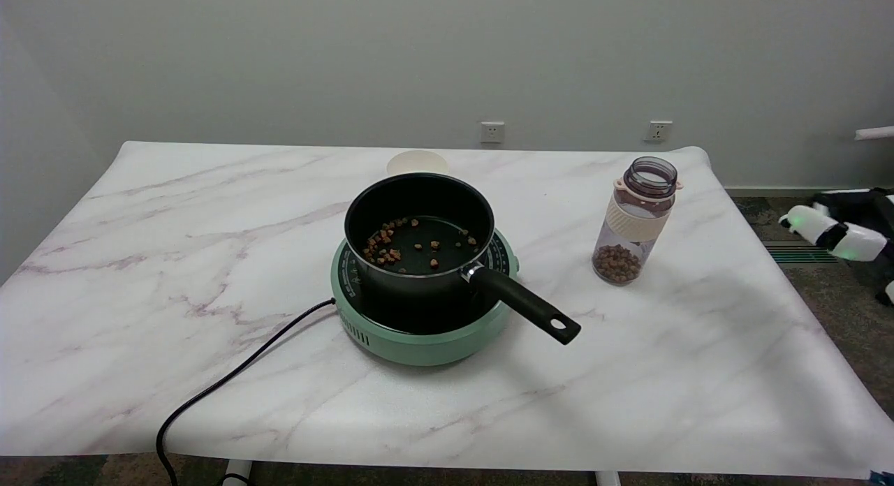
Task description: Pick up the bottle.
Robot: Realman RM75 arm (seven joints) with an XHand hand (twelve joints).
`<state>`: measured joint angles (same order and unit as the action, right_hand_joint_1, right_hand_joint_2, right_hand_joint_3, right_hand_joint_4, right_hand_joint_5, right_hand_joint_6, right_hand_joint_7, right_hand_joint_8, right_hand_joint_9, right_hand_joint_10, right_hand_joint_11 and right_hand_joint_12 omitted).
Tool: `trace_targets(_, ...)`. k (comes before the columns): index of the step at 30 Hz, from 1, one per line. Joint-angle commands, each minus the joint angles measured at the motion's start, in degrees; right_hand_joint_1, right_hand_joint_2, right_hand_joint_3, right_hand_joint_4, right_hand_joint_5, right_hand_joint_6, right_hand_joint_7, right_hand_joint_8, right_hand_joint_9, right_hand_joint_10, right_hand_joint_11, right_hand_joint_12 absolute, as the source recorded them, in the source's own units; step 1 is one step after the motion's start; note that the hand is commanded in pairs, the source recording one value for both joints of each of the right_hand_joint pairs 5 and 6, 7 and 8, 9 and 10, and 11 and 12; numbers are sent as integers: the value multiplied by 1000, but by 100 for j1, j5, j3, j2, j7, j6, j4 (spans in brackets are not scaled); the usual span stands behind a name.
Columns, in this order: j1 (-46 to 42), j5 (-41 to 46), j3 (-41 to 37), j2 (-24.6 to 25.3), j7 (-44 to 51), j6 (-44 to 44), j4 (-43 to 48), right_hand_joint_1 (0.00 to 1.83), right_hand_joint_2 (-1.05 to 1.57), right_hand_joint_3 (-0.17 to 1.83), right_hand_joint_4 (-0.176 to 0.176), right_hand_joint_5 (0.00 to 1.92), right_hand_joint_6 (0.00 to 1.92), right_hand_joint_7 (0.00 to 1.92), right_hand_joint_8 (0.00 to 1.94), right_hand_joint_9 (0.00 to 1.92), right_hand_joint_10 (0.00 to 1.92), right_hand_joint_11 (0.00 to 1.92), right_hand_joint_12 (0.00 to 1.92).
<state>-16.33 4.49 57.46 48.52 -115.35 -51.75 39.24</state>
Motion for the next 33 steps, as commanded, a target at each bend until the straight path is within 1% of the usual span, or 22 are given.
trace_targets(1,368,-230,740,195,467,976,537,1136,-96,1160,0,1036,1036,1244,1244,1121,1121,909,909)
trace_targets(4,368,-237,790,195,467,1086,644,1170,-191,1159,0,904,904,1202,1202,1069,1069,908,908)
trace_targets(7,383,-304,822,187,467,1185,778,1207,-262,1158,0,822,822,1152,1152,1017,1017,907,907)
trace_targets(10,448,-310,936,166,454,1252,864,1179,-310,1137,0,716,716,1088,1088,979,979,904,904)
trace_targets(14,542,-310,1071,141,419,1271,922,1197,-415,1174,0,607,607,930,930,875,875,896,896)
trace_targets(16,566,-310,1079,131,419,1279,997,1202,-503,1194,0,588,588,797,797,809,809,884,884)
trace_targets(18,582,-297,1094,131,419,1279,1047,1202,-547,1186,0,564,564,755,755,777,777,873,873)
trace_targets(23,608,-254,1191,123,419,1287,1163,1201,-612,1150,0,499,499,700,700,692,692,797,797)
trace_targets(31,701,-224,1356,233,419,1287,1371,1195,-654,1148,0,457,457,669,669,657,657,754,754)
trace_targets(33,755,-58,1522,294,419,1287,1372,1192,-664,1151,0,451,451,666,666,654,654,750,750)
